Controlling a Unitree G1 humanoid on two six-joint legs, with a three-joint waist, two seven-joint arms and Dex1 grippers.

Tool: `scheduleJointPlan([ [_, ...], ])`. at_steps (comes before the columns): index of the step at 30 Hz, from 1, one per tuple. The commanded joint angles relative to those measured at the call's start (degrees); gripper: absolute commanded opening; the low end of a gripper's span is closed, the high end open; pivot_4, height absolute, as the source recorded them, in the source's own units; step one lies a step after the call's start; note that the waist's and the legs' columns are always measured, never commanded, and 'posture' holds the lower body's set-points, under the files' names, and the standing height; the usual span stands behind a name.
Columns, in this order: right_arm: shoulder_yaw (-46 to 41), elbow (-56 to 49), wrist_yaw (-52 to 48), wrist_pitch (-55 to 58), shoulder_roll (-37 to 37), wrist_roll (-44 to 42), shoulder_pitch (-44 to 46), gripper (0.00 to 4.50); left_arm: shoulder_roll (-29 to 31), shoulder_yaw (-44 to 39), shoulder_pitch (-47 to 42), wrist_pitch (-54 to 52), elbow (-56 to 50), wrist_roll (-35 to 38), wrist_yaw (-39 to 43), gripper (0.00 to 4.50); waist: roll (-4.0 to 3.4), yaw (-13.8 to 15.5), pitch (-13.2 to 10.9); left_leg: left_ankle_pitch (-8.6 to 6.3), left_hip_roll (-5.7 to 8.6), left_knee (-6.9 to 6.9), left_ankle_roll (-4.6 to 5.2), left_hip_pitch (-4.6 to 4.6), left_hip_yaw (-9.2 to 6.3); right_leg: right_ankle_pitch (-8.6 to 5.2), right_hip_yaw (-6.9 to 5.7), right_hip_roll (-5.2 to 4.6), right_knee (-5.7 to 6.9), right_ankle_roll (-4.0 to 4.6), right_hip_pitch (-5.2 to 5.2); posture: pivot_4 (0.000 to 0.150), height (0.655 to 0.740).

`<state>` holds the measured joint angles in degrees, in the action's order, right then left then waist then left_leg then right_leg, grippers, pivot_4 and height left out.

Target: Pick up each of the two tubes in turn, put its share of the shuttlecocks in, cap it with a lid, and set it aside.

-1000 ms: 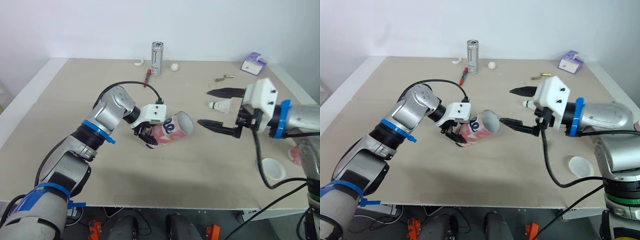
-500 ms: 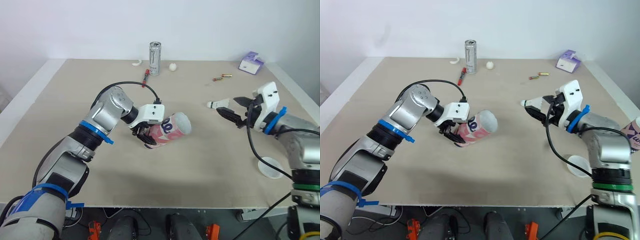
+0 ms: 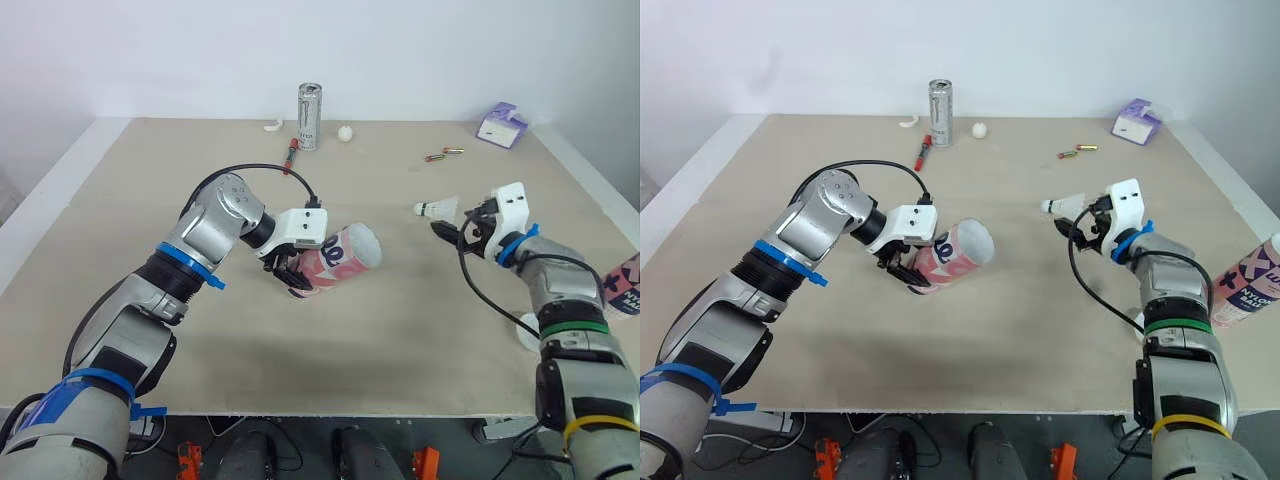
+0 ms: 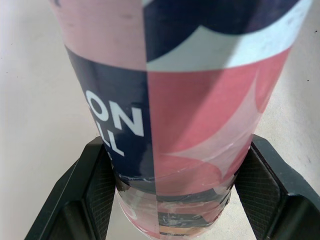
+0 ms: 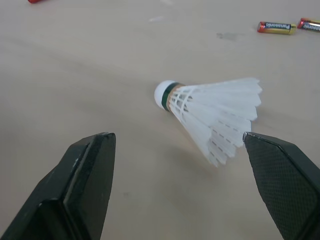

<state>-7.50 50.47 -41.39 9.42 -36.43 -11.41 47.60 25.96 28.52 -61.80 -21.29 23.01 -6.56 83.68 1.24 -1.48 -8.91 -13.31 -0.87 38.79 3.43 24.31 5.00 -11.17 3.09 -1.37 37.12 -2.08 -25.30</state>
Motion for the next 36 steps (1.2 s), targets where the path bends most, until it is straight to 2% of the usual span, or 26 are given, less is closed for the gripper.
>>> scheduleJointPlan([
  [1,-0.7,5.6,0.0,-3.9,0.9,0.9,4.9,4.38,0.1,-0.2,0.6,-0.4,-1.4,0.1,-0.3,3.21,0.0,-0.1,0.0,0.0,0.0,0.0,0.0,-0.01,0.04,0.02,0.04,0.0,0.0,-0.02,0.0,0.15,0.74],
  [9,-0.7,15.5,0.4,-7.5,2.0,3.0,9.6,4.38,0.2,-0.2,0.8,-1.3,-2.6,0.4,-0.5,3.21,0.0,-0.1,0.0,0.0,0.02,-0.01,0.0,-0.02,0.09,0.04,0.11,-0.03,-0.02,-0.06,0.0,0.15,0.74],
  [17,-1.1,18.8,0.2,-8.3,3.6,3.5,12.2,4.38,1.0,0.0,1.4,-2.0,-3.6,0.4,-0.4,3.21,-0.01,-0.3,0.0,0.0,0.01,-0.02,0.0,-0.03,0.09,0.04,0.11,-0.01,-0.01,-0.06,0.0,0.15,0.74],
  [20,-1.4,19.9,1.4,-8.4,3.8,3.8,12.7,3.5,1.0,0.0,1.4,-2.2,-3.6,0.4,-0.5,3.21,-0.01,-0.4,0.0,0.0,0.01,-0.03,0.0,-0.03,0.09,0.04,0.11,-0.01,-0.01,-0.06,0.0,0.15,0.74],
  [21,-1.7,20.3,2.1,-8.3,3.9,3.7,13.0,2.92,1.0,0.0,1.5,-2.2,-3.7,0.4,-0.6,3.21,-0.01,-0.4,0.0,0.0,0.02,-0.03,0.0,-0.03,0.09,0.04,0.11,-0.02,-0.01,-0.06,0.0,0.15,0.74],
  [23,-1.9,20.8,2.7,-8.3,4.1,3.8,13.3,2.52,1.0,0.0,1.4,-2.4,-3.8,0.5,-0.6,3.21,-0.01,-0.4,0.0,0.0,0.02,-0.03,0.0,-0.03,0.09,0.04,0.11,-0.02,-0.01,-0.06,0.0,0.15,0.74],
  [24,-2.0,21.0,3.3,-8.3,4.3,3.8,13.5,1.97,1.0,-0.1,1.5,-2.5,-3.9,0.5,-0.6,3.21,-0.01,-0.4,0.0,0.0,0.02,-0.04,0.0,-0.03,0.09,0.04,0.12,-0.02,-0.01,-0.06,0.0,0.15,0.74],
  [26,-1.9,21.5,4.2,-8.4,4.6,4.0,13.9,1.5,1.1,-0.2,1.7,-2.6,-4.1,0.6,-0.6,3.21,-0.01,-0.4,0.0,0.0,0.02,-0.04,0.0,-0.03,0.1,0.04,0.12,-0.02,-0.02,-0.06,-0.01,0.15,0.74],
  [27,-1.8,21.7,4.7,-8.6,4.8,4.2,14.0,0.89,1.1,-0.2,1.7,-2.7,-4.2,0.6,-0.7,3.21,-0.01,-0.4,0.0,0.0,0.02,-0.05,0.0,-0.03,0.1,0.04,0.12,-0.02,-0.02,-0.06,-0.01,0.15,0.74],
  [29,-2.0,21.9,5.3,-8.8,4.9,4.2,14.2,0.19,1.2,-0.2,1.7,-2.8,-4.2,0.6,-0.7,3.21,-0.01,-0.5,0.0,0.0,0.02,-0.06,0.0,-0.03,0.1,0.04,0.12,-0.01,-0.01,-0.06,-0.01,0.15,0.74],
  [30,-1.9,21.9,5.6,-9.0,5.0,4.4,14.3,0.07,1.2,-0.2,1.7,-2.9,-4.3,0.6,-0.8,3.21,-0.01,-0.5,0.0,0.0,0.01,-0.06,0.0,-0.03,0.09,0.04,0.12,-0.01,-0.01,-0.06,-0.01,0.15,0.74],
  [36,-2.1,21.6,5.9,-10.5,5.0,5.4,14.2,0.07,1.3,-0.2,1.9,-3.3,-4.6,0.8,-0.8,3.21,-0.01,-0.5,0.0,0.0,0.02,-0.06,0.0,-0.03,0.1,0.04,0.13,-0.02,-0.02,-0.06,-0.01,0.15,0.74],
])
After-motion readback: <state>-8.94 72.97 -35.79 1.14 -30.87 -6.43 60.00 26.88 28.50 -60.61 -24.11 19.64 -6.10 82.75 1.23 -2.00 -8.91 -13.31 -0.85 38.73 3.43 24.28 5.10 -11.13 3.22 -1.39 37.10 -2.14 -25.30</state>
